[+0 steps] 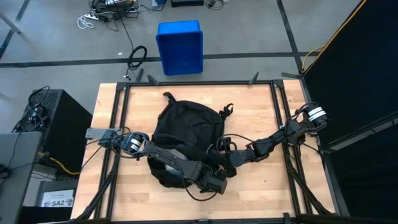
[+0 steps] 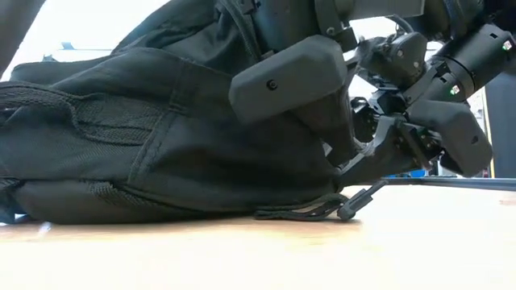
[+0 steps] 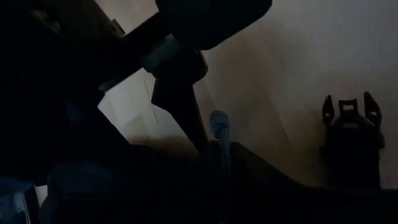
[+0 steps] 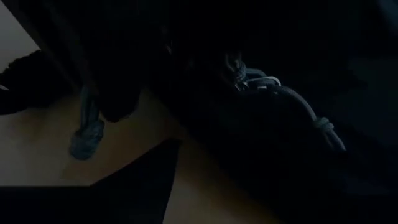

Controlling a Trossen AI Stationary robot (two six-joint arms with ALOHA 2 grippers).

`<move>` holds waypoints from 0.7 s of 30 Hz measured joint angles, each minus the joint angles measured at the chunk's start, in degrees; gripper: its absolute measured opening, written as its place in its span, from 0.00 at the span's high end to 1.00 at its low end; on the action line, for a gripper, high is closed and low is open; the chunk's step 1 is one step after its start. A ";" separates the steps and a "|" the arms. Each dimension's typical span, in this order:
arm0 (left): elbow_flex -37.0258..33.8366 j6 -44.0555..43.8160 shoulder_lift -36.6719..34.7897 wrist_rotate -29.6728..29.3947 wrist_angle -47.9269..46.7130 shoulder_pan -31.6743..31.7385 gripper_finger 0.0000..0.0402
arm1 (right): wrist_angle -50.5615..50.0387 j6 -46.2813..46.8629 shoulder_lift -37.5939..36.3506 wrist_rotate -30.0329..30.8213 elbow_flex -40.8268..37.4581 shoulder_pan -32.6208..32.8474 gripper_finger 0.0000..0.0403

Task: Unpack backpack
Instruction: Close the black backpack

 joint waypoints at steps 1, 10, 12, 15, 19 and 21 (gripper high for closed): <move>-0.02 -0.06 0.02 -0.12 0.03 -0.01 0.99 | -0.04 0.04 0.00 0.35 0.00 0.00 0.47; 4.25 -1.19 0.37 -2.22 -2.96 -2.61 1.00 | -0.01 -0.14 -0.28 2.80 0.22 0.17 0.47; 5.96 -2.43 0.37 -3.05 -5.23 -3.34 1.00 | -1.26 -0.09 -0.28 4.22 0.22 0.20 0.46; 7.37 -4.55 0.35 -4.60 -7.84 -4.19 1.00 | -2.33 -0.03 -0.28 5.11 0.22 0.40 0.45; 9.11 -7.26 0.37 -6.16 -10.79 -5.54 1.00 | -1.17 -0.47 -0.28 5.38 0.22 1.32 0.44; 9.89 -8.56 0.35 -7.03 -11.77 -6.25 1.00 | 0.90 -1.45 -0.28 5.37 0.21 1.99 0.44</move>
